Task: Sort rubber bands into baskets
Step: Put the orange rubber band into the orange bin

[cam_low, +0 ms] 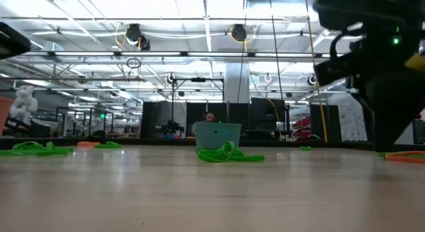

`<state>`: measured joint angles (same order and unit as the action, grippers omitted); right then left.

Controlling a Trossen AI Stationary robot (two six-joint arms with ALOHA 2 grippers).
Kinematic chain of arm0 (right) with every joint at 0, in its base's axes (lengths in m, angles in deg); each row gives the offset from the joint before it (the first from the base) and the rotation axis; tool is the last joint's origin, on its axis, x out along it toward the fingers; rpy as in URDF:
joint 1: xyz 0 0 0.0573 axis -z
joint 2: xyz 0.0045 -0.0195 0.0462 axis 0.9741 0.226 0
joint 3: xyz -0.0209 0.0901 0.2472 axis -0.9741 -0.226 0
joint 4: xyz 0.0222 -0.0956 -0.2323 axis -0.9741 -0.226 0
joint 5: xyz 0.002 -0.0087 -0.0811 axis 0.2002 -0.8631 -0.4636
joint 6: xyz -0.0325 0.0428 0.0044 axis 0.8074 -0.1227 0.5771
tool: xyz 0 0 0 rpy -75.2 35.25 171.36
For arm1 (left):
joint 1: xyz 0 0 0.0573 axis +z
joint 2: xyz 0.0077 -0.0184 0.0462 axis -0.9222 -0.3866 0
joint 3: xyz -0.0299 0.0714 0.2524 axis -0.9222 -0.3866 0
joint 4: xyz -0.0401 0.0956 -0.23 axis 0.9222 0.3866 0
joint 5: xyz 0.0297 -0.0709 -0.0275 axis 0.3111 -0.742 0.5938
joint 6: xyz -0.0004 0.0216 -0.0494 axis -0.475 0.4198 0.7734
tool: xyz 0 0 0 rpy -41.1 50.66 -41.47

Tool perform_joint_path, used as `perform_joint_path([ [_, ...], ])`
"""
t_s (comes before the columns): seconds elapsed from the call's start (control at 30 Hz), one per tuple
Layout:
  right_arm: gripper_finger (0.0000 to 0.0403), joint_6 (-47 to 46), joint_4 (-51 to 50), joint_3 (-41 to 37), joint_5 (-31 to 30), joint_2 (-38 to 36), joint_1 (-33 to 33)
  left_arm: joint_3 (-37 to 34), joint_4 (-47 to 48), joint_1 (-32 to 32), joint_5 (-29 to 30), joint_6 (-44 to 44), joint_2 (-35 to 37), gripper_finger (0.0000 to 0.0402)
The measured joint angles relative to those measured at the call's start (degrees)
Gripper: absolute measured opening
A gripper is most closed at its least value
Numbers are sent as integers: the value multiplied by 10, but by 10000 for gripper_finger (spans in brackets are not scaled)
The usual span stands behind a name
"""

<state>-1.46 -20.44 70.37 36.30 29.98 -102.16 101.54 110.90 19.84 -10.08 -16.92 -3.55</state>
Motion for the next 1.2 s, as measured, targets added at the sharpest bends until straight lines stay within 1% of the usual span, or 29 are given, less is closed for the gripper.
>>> perform_joint_path([
  [0.13, 168, -6, 1, -27, 1, -31, 6, 0, 0, 12, -6, 2, 0, 105],
  [0.3, 168, -40, 9, -87, 9, -119, 16, 1, 1, 35, -30, 14, 0, 131],
  [0.43, 168, -74, 65, -170, 24, -189, 27, 13, 1, 44, -57, -17, 2, 136],
  [0.53, 168, -95, 88, -224, 30, -220, 34, 22, 1, 45, -62, -54, 12, 137],
  [0.6, 168, -105, 108, -242, 30, -236, 35, 26, 0, 46, -59, -71, 24, 137],
  [0.73, 167, -117, 125, -247, 30, -253, 34, 26, 1, 52, -34, -93, 47, 137],
  [0.87, 153, -136, 129, -251, 33, -248, 35, 26, 3, 58, -15, -124, 71, 137],
  [0.93, 143, -133, 151, -259, 43, -244, 34, 26, 9, 61, 17, -140, 86, 137],
  [1.07, 128, -121, 182, -262, 46, -244, 33, 26, 41, 62, 105, -173, 129, 137],
  [1.13, 123, -115, 181, -262, 45, -245, 34, 26, 56, 67, 132, -194, 150, 137],
  [1.2, 119, -114, 175, -262, 42, -246, 34, 26, 69, 76, 143, -204, 171, 137],
])
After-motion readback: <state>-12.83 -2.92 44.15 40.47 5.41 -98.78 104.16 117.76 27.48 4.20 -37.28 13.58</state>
